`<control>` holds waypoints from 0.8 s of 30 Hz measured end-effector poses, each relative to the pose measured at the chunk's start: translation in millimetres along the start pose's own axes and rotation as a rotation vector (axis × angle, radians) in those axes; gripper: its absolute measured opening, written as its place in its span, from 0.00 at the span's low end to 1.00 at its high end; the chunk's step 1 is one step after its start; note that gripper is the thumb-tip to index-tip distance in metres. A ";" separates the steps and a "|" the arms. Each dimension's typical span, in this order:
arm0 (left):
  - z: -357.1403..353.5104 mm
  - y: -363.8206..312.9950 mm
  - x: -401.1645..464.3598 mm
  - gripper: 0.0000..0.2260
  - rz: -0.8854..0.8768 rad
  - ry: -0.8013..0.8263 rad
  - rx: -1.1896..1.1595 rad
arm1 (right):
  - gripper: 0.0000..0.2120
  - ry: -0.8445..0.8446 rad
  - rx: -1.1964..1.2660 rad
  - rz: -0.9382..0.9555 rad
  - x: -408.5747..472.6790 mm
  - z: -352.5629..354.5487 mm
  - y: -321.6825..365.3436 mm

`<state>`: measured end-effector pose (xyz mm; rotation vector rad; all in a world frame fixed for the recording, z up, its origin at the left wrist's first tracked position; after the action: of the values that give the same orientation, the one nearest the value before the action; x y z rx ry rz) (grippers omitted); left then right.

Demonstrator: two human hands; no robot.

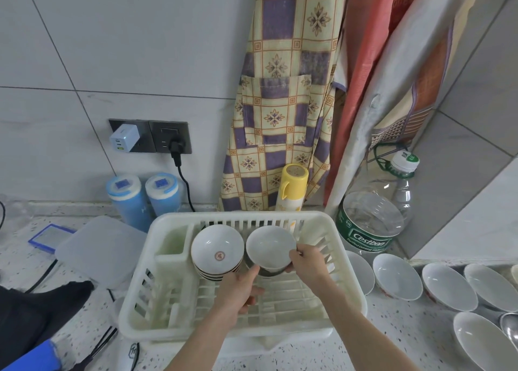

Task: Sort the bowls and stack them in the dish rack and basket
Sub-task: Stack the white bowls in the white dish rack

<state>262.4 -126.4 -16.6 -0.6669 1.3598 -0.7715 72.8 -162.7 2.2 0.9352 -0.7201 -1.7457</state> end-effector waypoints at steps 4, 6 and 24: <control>-4.6 0.7 1.9 0.12 -0.033 -0.001 -0.062 | 0.11 0.009 -0.074 0.009 0.3 -3.5 -0.2; -7.1 0.4 2.7 0.10 -0.048 -0.007 -0.066 | 0.11 0.003 -0.090 0.009 0.8 -3.7 -0.1; -15.5 3.0 1.5 0.06 -0.087 -0.097 -0.157 | 0.16 0.048 0.022 -0.069 -2.0 -7.6 -8.9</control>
<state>247.3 -125.5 -21.5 -0.8808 1.3181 -0.6968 75.4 -158.2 -8.5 1.0245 -0.6847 -1.7729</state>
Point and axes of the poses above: each hand's wrist, its own x-axis towards the middle knuckle, its own z-axis out of the back of the hand, y = z × x, the point moved 4 cm from there along x, towards the middle knuckle, and after that the axes turned 1 degree about -x, right-handed, at the moved point
